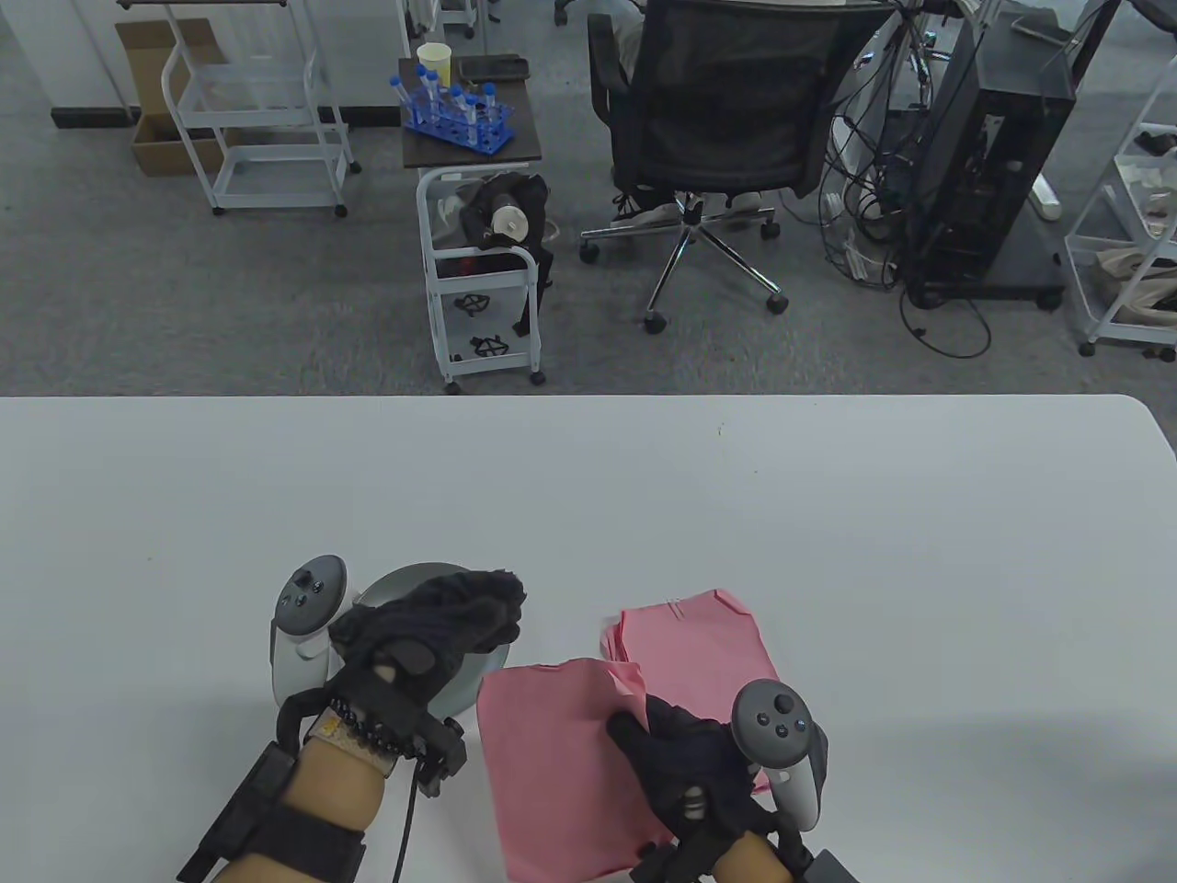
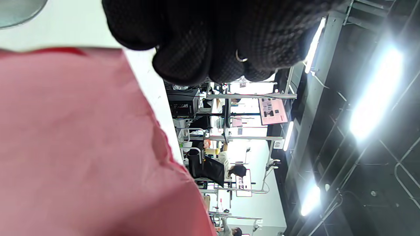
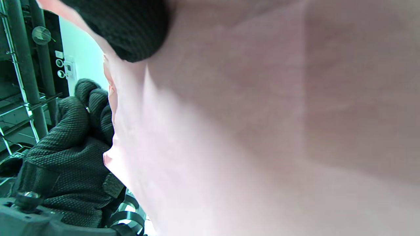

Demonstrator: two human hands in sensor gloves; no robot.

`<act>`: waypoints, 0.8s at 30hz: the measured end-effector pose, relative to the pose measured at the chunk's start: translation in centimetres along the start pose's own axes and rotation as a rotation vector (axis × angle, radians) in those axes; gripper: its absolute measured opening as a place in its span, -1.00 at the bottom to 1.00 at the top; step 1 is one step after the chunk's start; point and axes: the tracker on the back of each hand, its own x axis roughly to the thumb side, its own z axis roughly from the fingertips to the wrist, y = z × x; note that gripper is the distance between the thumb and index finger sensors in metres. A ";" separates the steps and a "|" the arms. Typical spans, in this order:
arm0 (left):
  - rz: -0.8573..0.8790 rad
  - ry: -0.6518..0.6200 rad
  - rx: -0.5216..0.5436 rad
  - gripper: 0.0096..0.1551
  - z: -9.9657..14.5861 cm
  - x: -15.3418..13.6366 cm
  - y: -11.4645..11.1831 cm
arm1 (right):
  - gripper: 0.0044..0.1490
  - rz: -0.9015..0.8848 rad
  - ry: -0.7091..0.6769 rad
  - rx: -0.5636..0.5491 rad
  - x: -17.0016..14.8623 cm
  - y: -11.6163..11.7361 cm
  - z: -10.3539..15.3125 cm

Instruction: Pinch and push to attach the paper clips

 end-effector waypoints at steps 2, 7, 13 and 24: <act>-0.014 0.005 -0.025 -0.59 -0.2 0.1 -0.6 | -0.49 0.000 -0.008 0.000 0.2 -0.1 0.1; -0.102 0.007 -0.071 -0.55 -0.8 0.6 -2.2 | -0.49 0.013 -0.016 0.005 0.4 -0.2 0.2; -0.249 0.008 -0.074 -0.60 -1.1 1.9 -4.3 | -0.49 0.015 -0.010 -0.016 0.4 -0.4 0.2; -0.293 0.014 -0.124 -0.63 -2.8 3.4 -7.3 | -0.49 -0.069 0.004 -0.050 0.0 -1.5 0.2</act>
